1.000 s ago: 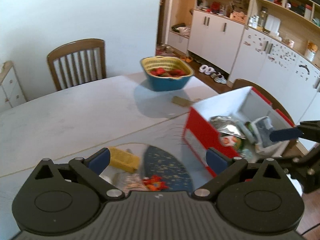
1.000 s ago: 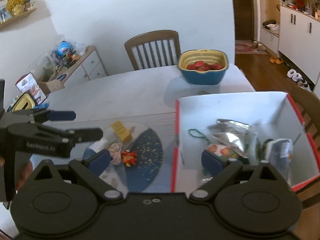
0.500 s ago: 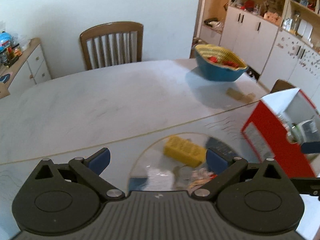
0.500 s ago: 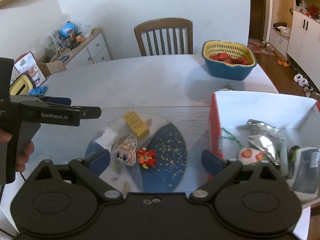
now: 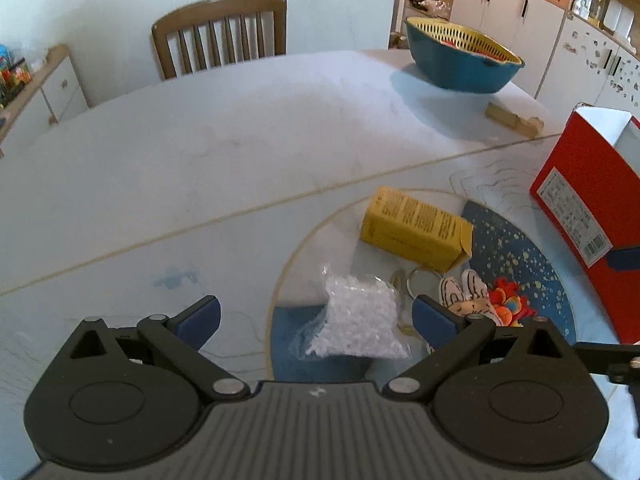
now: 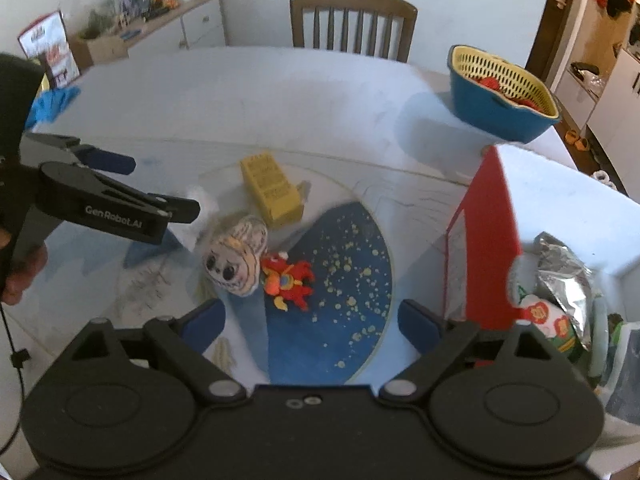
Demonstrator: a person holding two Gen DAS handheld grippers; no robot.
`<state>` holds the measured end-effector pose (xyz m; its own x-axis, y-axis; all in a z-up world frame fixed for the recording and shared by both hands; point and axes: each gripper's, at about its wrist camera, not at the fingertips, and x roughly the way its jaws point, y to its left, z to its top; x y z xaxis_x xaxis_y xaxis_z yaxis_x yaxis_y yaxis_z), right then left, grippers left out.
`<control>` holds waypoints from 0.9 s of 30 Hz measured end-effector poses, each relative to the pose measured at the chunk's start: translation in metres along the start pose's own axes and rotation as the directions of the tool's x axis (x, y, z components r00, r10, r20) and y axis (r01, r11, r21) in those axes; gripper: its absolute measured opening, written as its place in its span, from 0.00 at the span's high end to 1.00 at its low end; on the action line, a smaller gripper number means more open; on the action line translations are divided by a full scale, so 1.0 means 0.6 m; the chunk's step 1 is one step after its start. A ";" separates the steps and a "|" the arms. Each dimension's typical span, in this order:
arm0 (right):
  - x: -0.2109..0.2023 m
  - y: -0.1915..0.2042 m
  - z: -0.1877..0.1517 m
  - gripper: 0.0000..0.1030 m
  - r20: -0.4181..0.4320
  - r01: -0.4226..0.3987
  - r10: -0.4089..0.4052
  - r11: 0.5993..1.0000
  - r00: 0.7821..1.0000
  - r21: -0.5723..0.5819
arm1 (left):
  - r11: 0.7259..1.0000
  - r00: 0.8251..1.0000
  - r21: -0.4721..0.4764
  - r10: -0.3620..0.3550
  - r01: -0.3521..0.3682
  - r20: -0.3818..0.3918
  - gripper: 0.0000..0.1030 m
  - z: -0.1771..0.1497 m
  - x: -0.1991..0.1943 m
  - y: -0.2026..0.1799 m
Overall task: Organize objects
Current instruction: 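Move both tools back toward the blue plate, then grasp the clear white bead bag with the left tool while the right tool grasps the red dragon toy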
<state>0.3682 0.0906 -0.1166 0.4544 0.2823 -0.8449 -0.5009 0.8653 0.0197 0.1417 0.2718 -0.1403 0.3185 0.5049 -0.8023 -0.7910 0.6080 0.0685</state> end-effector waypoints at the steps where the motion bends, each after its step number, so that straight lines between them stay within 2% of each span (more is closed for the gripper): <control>1: 0.007 0.002 -0.001 0.13 -0.006 0.008 -0.008 1.000 1.000 -0.007 | 1.000 1.000 0.001 -0.006 0.006 -0.003 0.00 -0.001 0.003 -0.002; 8: 0.055 0.004 -0.004 0.25 -0.048 0.024 -0.026 0.999 0.999 -0.047 | 1.000 1.000 0.023 -0.015 0.016 -0.017 0.00 -0.004 0.025 -0.007; 13: 0.075 0.002 0.000 0.29 -0.050 0.019 -0.023 0.997 0.998 -0.068 | 1.000 0.999 0.010 -0.024 0.024 -0.031 0.00 -0.006 0.039 -0.004; 20: 0.094 0.008 0.011 0.34 -0.041 -0.012 0.009 0.996 0.999 -0.085 | 0.999 1.000 0.045 -0.016 0.016 -0.003 0.01 -0.009 0.043 -0.010; 24: 0.100 0.013 0.022 0.47 -0.027 -0.047 0.044 0.993 0.999 -0.105 | 0.999 1.000 0.049 -0.007 0.007 0.013 0.02 -0.012 0.044 -0.009; 27: 0.100 0.017 0.024 0.55 -0.012 -0.062 0.061 0.992 0.998 -0.110 | 0.998 1.000 0.060 -0.009 0.007 0.029 0.09 -0.015 0.039 -0.010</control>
<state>0.4008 0.1226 -0.1595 0.4140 0.3295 -0.8486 -0.6064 0.7951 0.0129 0.1491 0.2746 -0.1648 0.3406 0.5171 -0.7853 -0.7560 0.6472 0.0982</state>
